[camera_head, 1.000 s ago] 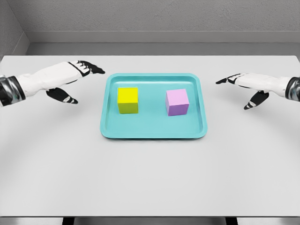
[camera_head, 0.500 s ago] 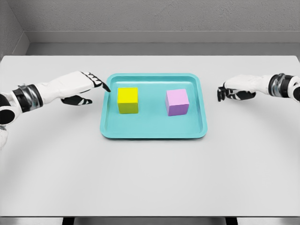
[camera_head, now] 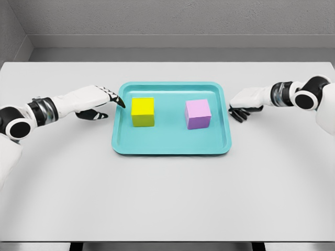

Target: Push two cubes

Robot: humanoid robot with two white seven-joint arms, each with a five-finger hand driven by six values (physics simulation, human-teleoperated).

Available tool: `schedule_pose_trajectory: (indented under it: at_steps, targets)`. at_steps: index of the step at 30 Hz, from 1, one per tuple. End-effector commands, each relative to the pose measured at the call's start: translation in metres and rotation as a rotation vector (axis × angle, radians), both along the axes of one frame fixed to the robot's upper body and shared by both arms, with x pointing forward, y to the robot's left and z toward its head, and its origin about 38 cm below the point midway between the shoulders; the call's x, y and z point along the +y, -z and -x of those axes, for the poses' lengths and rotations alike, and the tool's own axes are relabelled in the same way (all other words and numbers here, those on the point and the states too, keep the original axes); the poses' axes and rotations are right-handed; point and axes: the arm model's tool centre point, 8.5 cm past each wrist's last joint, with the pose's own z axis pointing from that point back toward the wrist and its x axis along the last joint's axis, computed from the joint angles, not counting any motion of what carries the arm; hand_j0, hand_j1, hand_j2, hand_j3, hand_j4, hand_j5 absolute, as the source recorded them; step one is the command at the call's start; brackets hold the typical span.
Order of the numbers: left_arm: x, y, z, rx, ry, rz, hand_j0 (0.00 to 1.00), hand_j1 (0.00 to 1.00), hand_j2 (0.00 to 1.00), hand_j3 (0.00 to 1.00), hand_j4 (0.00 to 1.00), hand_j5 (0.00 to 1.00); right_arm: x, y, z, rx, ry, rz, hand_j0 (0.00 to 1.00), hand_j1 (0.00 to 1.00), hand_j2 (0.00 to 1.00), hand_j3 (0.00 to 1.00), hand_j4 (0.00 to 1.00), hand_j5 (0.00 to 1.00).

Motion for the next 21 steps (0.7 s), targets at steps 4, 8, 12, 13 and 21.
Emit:
schedule_pose_trajectory:
  at_steps: [4,8,12,13,21]
  targets:
    - [-0.002,-0.002,0.0,-0.005,0.004,0.009,0.68,0.68,0.68,0.68,0.68,0.68,0.004,-0.006,-0.003,-0.012,-0.009,0.01,0.1,0.1,0.1,0.1,0.1,0.1]
    - [-0.006,-0.007,0.001,-0.02,0.015,0.011,0.68,0.68,0.68,0.68,0.68,0.68,0.002,-0.009,-0.004,-0.018,-0.007,0.014,0.1,0.1,0.1,0.1,0.1,0.1]
    - [-0.01,-0.007,0.002,-0.024,0.022,0.013,0.68,0.68,0.68,0.68,0.68,0.68,0.003,-0.012,-0.005,-0.024,-0.012,0.012,0.11,0.11,0.11,0.11,0.11,0.11]
    - [-0.01,-0.008,0.002,-0.025,0.024,0.013,0.68,0.68,0.68,0.68,0.68,0.68,0.004,-0.012,-0.005,-0.024,-0.013,0.011,0.11,0.11,0.11,0.11,0.11,0.11]
    - [-0.008,-0.002,0.0,-0.009,0.011,0.01,0.68,0.68,0.68,0.68,0.68,0.68,0.011,-0.026,-0.007,-0.055,-0.041,0.008,0.11,0.11,0.11,0.11,0.11,0.11]
